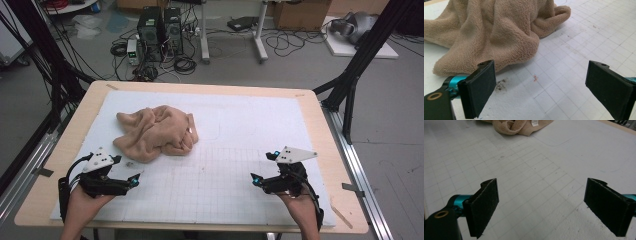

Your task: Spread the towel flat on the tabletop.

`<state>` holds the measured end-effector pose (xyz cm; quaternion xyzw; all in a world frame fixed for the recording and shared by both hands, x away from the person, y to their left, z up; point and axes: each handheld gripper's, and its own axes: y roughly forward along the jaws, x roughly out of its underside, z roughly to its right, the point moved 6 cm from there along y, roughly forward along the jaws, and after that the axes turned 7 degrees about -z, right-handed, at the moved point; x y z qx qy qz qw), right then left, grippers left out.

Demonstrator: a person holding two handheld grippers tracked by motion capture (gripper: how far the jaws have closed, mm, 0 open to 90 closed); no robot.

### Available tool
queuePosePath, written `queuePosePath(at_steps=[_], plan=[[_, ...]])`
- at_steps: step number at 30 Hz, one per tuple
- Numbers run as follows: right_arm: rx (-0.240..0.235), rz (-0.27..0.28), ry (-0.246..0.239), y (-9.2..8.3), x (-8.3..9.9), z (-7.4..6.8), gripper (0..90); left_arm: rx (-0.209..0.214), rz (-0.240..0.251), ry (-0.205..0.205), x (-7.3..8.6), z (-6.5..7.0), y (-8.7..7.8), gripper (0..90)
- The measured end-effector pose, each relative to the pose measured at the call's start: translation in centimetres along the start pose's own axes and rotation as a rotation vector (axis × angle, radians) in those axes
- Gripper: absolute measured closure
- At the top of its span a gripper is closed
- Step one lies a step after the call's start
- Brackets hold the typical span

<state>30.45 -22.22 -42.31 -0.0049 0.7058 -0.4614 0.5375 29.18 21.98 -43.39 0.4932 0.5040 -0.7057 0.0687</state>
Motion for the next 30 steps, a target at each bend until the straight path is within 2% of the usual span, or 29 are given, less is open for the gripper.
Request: queuePosePath(at_steps=[4, 13, 18, 21, 26, 28, 30], plan=[[-0.009, -0.008, -0.009, 0.1, -0.9, 0.2, 11.5, 0.004, -0.001, 0.009, -0.3, 0.0, 0.0, 10.4], [-0.057, -0.011, -0.056, 1.7, -5.2, 0.4, 11.5, 0.015, 0.004, 0.018, -1.4, -0.2, 0.3, 12.2], [-0.074, 0.002, -0.072, 3.4, -8.0, 0.4, 11.5, 0.022, -0.003, 0.005, -2.4, -1.0, 0.9, 15.0], [-0.072, -0.01, -0.098, 4.9, -9.7, 0.1, 11.6, 0.005, -0.003, -0.003, -2.9, -1.4, 1.2, 16.7], [-0.099, -0.027, -0.122, 7.2, -11.7, -0.6, 11.6, -0.013, -0.002, -0.006, -3.8, -2.0, 1.6, 18.3], [-0.108, -0.024, -0.119, 7.9, -12.4, -0.8, 11.8, -0.016, -0.011, -0.005, -3.8, -2.2, 1.7, 19.8], [-0.114, -0.013, -0.122, 8.6, -12.8, -1.0, 14.4, -0.013, -0.036, -0.023, -4.1, -2.7, 2.4, 19.9]])
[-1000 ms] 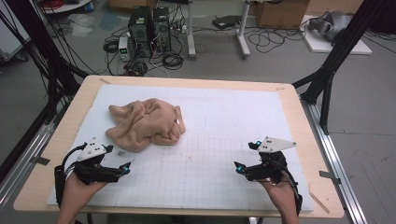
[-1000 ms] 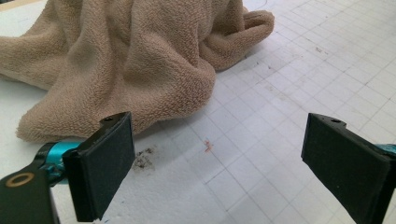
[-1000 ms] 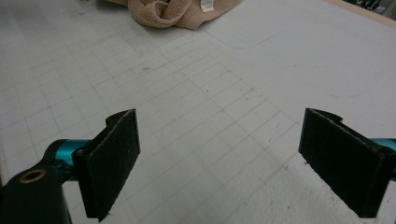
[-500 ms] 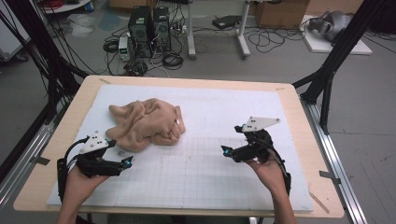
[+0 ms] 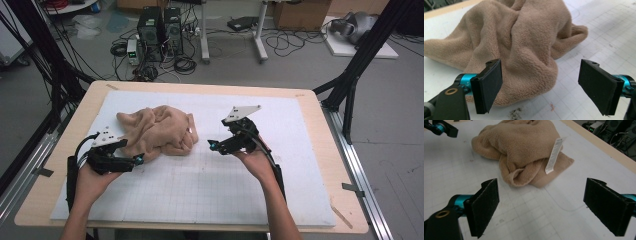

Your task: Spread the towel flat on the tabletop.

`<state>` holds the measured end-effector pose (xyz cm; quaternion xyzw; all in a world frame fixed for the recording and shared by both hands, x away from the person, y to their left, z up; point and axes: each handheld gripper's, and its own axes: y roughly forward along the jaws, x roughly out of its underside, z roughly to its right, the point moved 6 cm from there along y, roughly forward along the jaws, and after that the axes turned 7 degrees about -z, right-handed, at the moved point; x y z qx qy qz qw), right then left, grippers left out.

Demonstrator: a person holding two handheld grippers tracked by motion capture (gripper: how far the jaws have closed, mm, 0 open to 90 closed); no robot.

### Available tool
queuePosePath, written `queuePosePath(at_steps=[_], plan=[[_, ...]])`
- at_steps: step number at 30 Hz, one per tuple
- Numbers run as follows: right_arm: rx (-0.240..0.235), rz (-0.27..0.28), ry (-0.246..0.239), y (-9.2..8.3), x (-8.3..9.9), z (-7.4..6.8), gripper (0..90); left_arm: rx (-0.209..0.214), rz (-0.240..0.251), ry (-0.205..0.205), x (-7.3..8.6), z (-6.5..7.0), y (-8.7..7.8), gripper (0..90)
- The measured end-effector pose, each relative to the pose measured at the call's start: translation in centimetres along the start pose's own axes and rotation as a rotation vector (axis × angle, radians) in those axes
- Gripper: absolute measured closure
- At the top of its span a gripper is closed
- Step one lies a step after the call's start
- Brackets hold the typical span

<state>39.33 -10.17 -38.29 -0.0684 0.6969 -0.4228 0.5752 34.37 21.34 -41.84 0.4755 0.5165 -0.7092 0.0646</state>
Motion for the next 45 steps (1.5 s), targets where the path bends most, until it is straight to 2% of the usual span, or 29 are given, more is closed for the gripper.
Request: queuePosePath(at_steps=[8, 11, 12, 13, 14, 17, 19, 20, 23, 24, 25, 27, 28, 29, 30, 32, 35, 36, 37, 38, 39, 40, 41, 42, 43, 45], plan=[[-0.055, -0.037, -0.017, 4.1, -0.7, -0.7, 20.3, -0.006, -0.024, 0.011, -0.1, -0.6, 1.2, 26.1], [-0.06, -0.08, -0.034, 5.9, -0.7, -1.1, 24.1, -0.013, -0.051, 0.01, 0.1, -1.1, 2.0, 27.7], [-0.077, -0.091, -0.03, 6.5, -0.8, -1.4, 24.1, -0.013, -0.051, 0.01, 0.1, -1.1, 2.0, 29.3], [-0.077, -0.091, -0.03, 6.5, -0.8, -1.4, 24.1, -0.027, -0.056, 0.01, 0.2, -1.3, 2.2, 29.3], [-0.1, -0.118, -0.035, 7.8, -0.8, -1.9, 26.3, -0.038, -0.071, 0.001, 0.4, -1.9, 2.6, 30.4], [-0.116, -0.161, -0.045, 9.6, -0.6, -2.5, 29.6, -0.035, -0.091, -0.011, 0.8, -2.3, 3.2, 32.5], [-0.102, -0.195, -0.053, 10.6, -0.3, -2.6, 33.5, -0.036, -0.097, -0.015, 0.9, -2.4, 3.5, 35.0], [-0.098, -0.21, -0.052, 11.2, -0.1, -2.7, 37.8, -0.047, -0.119, -0.014, 1.2, -2.6, 3.9, 37.1], [-0.109, -0.23, -0.045, 11.9, 0.2, -2.7, 49.3, -0.03, -0.135, -0.024, 1.6, -2.7, 4.5, 45.3], [-0.109, -0.23, -0.045, 11.9, 0.2, -2.7, 49.3, -0.03, -0.135, -0.024, 1.6, -2.7, 4.5, 48.3], [-0.129, -0.246, -0.039, 12.3, 0.5, -2.8, 59.1, -0.025, -0.146, -0.022, 1.7, -2.5, 4.9, 50.8], [-0.149, -0.272, -0.041, 12.6, 0.9, -2.8, 73.1, -0.028, -0.152, -0.013, 1.7, -2.5, 5.1, 54.9], [-0.158, -0.277, -0.04, 12.7, 1.1, -2.7, 76.8, -0.028, -0.152, -0.013, 1.7, -2.5, 5.1, 56.9], [-0.175, -0.277, -0.019, 12.6, 1.2, -2.7, 81.0, -0.025, -0.155, -0.009, 1.8, -2.4, 5.1, 60.3], [-0.181, -0.271, -0.018, 12.5, 1.2, -2.7, 83.1, -0.016, -0.156, -0.001, 1.8, -2.4, 5.0, 63.7], [-0.178, -0.281, -0.039, 12.1, 1.3, -2.7, 84.5, -0.018, -0.149, 0.01, 1.7, -2.2, 4.9, 69.4], [-0.184, -0.276, -0.05, 11.5, 1.5, -2.6, 85.0, -0.013, -0.147, 0.02, 1.7, -2.0, 4.7, 71.7], [-0.182, -0.266, -0.043, 10.5, 1.7, -2.3, 85.1, -0.011, -0.141, 0.024, 1.6, -1.9, 4.6, 72.5], [-0.182, -0.266, -0.043, 10.5, 1.7, -2.3, 85.1, -0.011, -0.141, 0.024, 1.6, -1.9, 4.6, 72.8], [-0.185, -0.25, -0.047, 9.3, 2.1, -2.1, 85.1, -0.008, -0.131, 0.03, 1.5, -1.7, 4.3, 73.3], [-0.185, -0.25, -0.047, 9.3, 2.1, -2.1, 85.1, -0.008, -0.131, 0.03, 1.5, -1.7, 4.3, 73.6], [-0.178, -0.242, -0.052, 8.0, 2.5, -1.7, 85.1, 0.01, -0.119, 0.033, 1.5, -1.3, 4.1, 75.0], [-0.173, -0.243, -0.049, 7.5, 2.8, -1.5, 85.1, 0.036, -0.113, 0.033, 1.5, -1.0, 3.9, 75.4], [-0.175, -0.242, -0.048, 6.8, 3.1, -1.4, 85.1, 0.036, -0.113, 0.033, 1.5, -1.0, 3.9, 75.8], [-0.177, -0.237, -0.048, 6.2, 3.5, -1.2, 85.1, 0.059, -0.098, 0.041, 1.4, -0.4, 3.8, 76.5], [-0.174, -0.228, -0.043, 5.0, 4.1, -1.1, 85.3, 0.07, -0.094, 0.05, 1.3, 0.0, 3.7, 77.6]])
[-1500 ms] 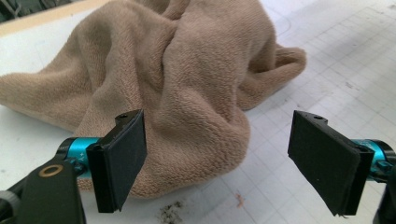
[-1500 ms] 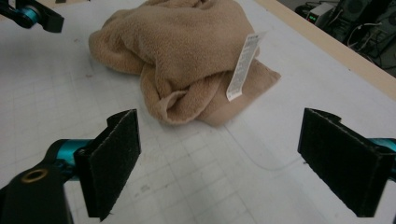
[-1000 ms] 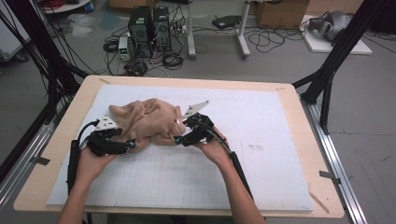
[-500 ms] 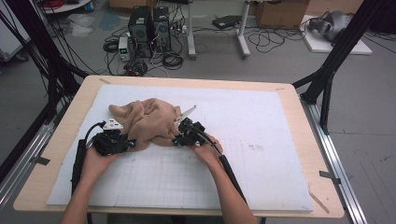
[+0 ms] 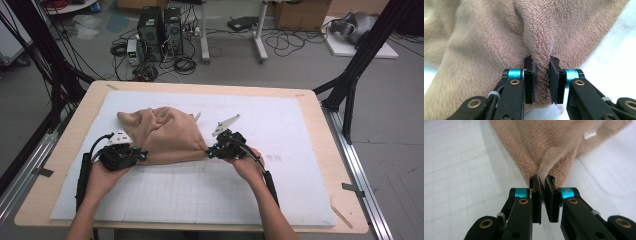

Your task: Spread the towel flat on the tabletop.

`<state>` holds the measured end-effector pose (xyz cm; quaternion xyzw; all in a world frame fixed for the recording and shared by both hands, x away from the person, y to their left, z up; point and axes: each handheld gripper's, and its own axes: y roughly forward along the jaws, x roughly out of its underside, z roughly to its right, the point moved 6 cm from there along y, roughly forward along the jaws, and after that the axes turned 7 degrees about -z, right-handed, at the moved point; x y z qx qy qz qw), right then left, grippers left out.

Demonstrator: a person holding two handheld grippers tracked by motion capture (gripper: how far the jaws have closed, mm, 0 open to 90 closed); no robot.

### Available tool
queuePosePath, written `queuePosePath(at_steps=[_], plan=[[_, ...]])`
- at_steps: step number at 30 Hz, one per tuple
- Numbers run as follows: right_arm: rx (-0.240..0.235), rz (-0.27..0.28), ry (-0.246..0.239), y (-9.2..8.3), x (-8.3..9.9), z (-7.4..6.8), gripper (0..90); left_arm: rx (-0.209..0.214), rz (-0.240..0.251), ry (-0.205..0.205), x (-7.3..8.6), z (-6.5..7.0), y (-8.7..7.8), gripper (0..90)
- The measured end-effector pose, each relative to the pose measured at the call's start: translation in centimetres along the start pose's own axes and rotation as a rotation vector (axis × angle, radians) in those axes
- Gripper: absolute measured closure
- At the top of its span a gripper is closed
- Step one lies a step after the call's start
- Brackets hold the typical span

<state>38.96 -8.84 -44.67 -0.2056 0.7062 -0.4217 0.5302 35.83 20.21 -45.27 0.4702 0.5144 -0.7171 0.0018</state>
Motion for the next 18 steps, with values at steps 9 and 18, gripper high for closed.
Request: queuePosePath(at_steps=[9, 18], plan=[[0.021, -0.01, -0.047, -3.1, 3.1, -2.7, 85.3, 0.037, 0.026, 0.074, -0.1, 3.8, -0.1, 80.9], [0.027, 0.029, -0.076, -6.1, 6.6, -6.6, 85.3, 0.084, 0.05, 0.169, 0.8, 8.5, -1.6, 81.8]])
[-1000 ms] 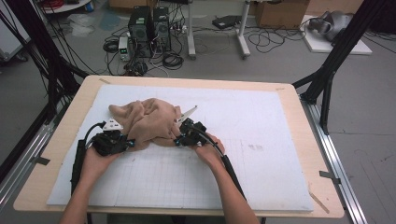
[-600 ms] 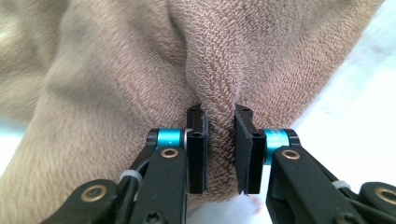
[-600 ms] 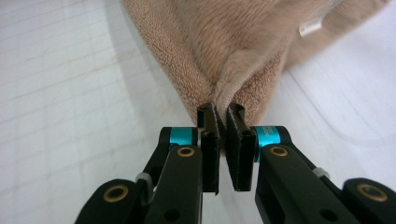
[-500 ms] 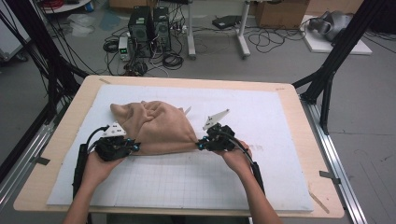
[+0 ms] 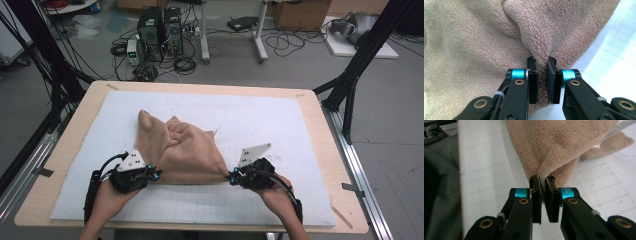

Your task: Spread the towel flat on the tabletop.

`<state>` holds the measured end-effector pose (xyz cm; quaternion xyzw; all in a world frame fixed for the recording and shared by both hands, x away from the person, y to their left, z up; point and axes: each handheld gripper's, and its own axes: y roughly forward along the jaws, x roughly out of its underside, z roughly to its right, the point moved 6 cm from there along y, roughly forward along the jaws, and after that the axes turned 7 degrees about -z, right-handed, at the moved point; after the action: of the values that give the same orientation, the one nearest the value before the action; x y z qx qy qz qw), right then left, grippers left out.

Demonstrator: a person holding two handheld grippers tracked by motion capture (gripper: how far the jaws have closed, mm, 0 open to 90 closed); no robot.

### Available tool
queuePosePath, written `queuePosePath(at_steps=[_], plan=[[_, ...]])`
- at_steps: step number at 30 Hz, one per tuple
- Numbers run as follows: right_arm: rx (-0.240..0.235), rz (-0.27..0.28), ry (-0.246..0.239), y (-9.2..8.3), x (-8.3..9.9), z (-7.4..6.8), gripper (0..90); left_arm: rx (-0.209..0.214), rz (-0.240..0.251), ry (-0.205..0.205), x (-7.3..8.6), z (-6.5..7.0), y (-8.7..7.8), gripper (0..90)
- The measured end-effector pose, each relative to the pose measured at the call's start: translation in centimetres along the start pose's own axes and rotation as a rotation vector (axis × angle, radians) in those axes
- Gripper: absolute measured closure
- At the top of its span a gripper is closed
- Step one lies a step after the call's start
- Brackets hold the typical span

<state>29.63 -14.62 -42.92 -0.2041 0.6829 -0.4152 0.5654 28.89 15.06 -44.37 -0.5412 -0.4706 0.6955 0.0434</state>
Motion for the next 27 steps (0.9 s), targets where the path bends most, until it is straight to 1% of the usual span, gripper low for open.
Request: queuePosePath(at_steps=[1, 2, 3, 4, 6, 7, 8, 9, 11, 12, 13, 14, 15, 16, 17, 18, 20, 21, 22, 23, 24, 25, 26, 27], plan=[[0.0, 0.0, 0.0, 0.0, 0.0, 0.0, 85.3, 0.0, 0.0, 0.0, 0.0, 0.0, 0.0, 81.8], [0.004, -0.003, -0.003, -0.6, 0.6, -1.2, 85.3, 0.008, 0.002, 0.006, 0.1, 0.6, -0.1, 81.9], [0.004, -0.007, -0.005, -0.9, 1.0, -1.7, 85.3, 0.015, 0.001, 0.017, 0.2, 1.1, -0.2, 82.0], [0.008, -0.005, -0.011, -1.1, 1.3, -2.2, 85.3, 0.024, -0.005, 0.035, 0.5, 2.0, -0.3, 82.0], [0.007, -0.006, -0.016, -1.6, 1.8, -3.3, 85.3, 0.04, -0.008, 0.047, 0.8, 2.9, -0.5, 82.1], [0.007, -0.006, -0.016, -1.6, 1.8, -3.3, 85.3, 0.04, -0.008, 0.047, 0.8, 2.9, -0.5, 82.1], [-0.002, -0.002, -0.017, -1.8, 2.4, -4.4, 85.3, 0.048, -0.006, 0.049, 1.2, 3.5, -0.6, 82.1], [-0.004, -0.002, -0.02, -1.8, 2.6, -4.6, 85.3, 0.05, -0.009, 0.052, 1.4, 3.7, -0.7, 82.1], [-0.03, -0.009, -0.024, -1.4, 2.9, -5.2, 84.4, 0.053, -0.016, 0.052, 1.7, 3.8, -0.8, 81.9], [-0.03, -0.009, -0.024, -1.4, 2.9, -5.2, 84.4, 0.059, -0.02, 0.046, 1.8, 3.9, -0.8, 81.9], [-0.037, -0.007, -0.026, -1.2, 2.7, -5.3, 74.6, 0.066, -0.025, 0.041, 2.0, 3.8, -0.9, 78.5], [-0.037, -0.007, -0.026, -1.2, 2.7, -5.3, 74.6, 0.065, -0.025, 0.036, 2.0, 3.8, -1.0, 78.5], [-0.048, 0.02, -0.029, -1.2, 2.2, -5.2, 62.9, 0.087, -0.011, 0.024, 1.8, 3.7, -1.7, 69.4], [-0.045, 0.04, -0.031, -1.5, 1.9, -5.0, 62.5, 0.083, 0.004, 0.026, 1.6, 3.6, -2.1, 66.2], [-0.04, 0.058, -0.039, -1.7, 1.6, -4.8, 60.3, 0.079, 0.01, 0.028, 1.4, 3.5, -2.4, 64.1], [-0.028, 0.073, -0.034, -2.0, 1.3, -4.5, 57.7, 0.073, 0.012, 0.036, 1.1, 3.3, -2.7, 62.0], [-0.009, 0.086, -0.029, -2.3, 0.7, -3.5, 55.4, 0.047, 0.018, 0.048, 0.5, 2.8, -3.1, 57.4], [0.012, 0.089, -0.029, -2.4, 0.4, -2.9, 53.9, 0.047, 0.018, 0.048, 0.5, 2.8, -3.1, 55.7], [0.026, 0.092, -0.027, -2.4, 0.0, -2.3, 53.3, 0.036, 0.021, 0.051, 0.2, 2.4, -3.2, 54.3], [0.038, 0.094, -0.017, -2.4, -0.4, -1.7, 52.5, 0.008, 0.036, 0.046, -0.5, 1.4, -3.0, 52.1], [0.053, 0.098, -0.006, -2.2, -0.8, -1.0, 51.1, -0.003, 0.042, 0.04, -0.8, 0.8, -2.8, 50.2], [0.063, 0.1, -0.002, -2.0, -1.3, -0.3, 50.7, -0.003, 0.042, 0.04, -0.8, 0.8, -2.8, 48.8], [0.07, 0.103, 0.003, -1.7, -1.8, 0.4, 50.0, -0.019, 0.051, 0.015, -1.5, -0.4, -2.1, 46.5], [0.081, 0.105, 0.01, -1.3, -2.4, 1.1, 49.1, -0.028, 0.052, 0.0, -1.7, -1.0, -1.7, 44.8]])
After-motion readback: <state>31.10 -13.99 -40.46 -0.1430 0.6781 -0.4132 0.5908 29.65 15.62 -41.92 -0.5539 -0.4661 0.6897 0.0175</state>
